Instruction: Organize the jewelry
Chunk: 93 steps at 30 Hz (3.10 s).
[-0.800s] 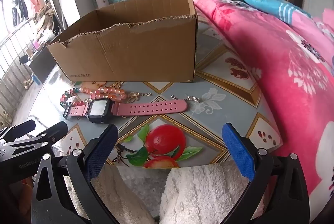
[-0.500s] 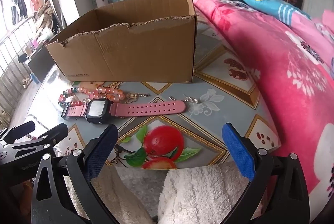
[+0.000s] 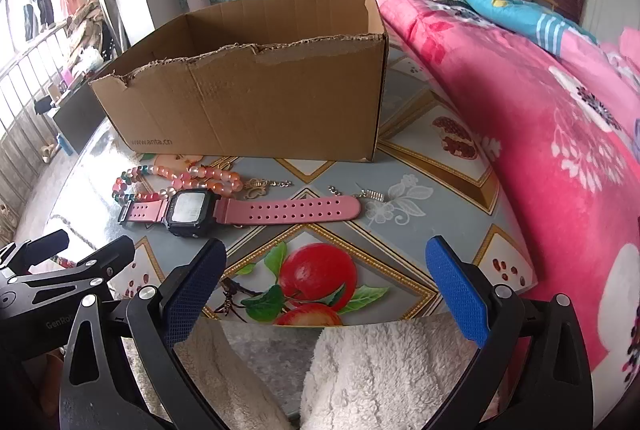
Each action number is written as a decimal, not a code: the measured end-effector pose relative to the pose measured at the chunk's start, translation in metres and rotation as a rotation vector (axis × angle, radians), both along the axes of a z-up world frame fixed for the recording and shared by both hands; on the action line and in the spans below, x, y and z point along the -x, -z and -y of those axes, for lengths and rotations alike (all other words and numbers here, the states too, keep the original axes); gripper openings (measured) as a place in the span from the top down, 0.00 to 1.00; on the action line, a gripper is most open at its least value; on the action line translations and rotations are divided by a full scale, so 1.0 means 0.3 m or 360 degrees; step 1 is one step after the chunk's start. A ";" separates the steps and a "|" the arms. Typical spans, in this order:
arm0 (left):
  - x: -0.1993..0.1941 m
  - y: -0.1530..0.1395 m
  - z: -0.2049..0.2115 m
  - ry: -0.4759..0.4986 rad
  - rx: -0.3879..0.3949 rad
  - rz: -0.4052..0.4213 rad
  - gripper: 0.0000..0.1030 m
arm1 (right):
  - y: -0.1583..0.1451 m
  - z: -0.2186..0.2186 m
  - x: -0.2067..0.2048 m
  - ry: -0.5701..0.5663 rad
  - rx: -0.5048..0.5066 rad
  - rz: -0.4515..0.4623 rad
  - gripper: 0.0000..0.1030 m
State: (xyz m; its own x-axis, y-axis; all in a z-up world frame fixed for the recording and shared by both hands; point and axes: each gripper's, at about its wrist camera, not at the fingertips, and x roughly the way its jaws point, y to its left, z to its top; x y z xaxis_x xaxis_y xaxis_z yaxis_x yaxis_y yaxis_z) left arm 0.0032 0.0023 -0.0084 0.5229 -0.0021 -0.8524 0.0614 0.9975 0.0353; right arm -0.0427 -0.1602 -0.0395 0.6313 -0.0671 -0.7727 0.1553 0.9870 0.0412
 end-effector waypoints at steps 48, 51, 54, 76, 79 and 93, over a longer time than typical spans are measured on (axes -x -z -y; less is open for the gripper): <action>0.004 0.001 -0.007 -0.0004 -0.0010 0.0006 0.06 | -0.016 0.010 -0.010 0.0031 0.0034 -0.0001 0.07; 0.006 -0.003 -0.005 -0.0008 -0.0014 0.0007 0.06 | -0.017 0.011 -0.011 0.0031 0.0034 -0.0002 0.07; 0.006 -0.003 -0.004 -0.0010 -0.0016 0.0010 0.06 | -0.016 0.009 -0.010 0.0032 0.0034 -0.0003 0.07; 0.005 -0.005 -0.005 -0.0017 -0.0027 0.0013 0.06 | -0.023 -0.008 -0.018 0.0022 0.0038 0.0003 0.07; 0.005 -0.003 -0.008 -0.0017 -0.0032 0.0018 0.06 | -0.027 -0.008 -0.020 0.0018 0.0032 0.0014 0.07; -0.031 0.025 -0.030 0.0007 -0.0001 0.0023 0.06 | -0.053 0.000 -0.055 -0.0159 0.0057 0.0142 0.07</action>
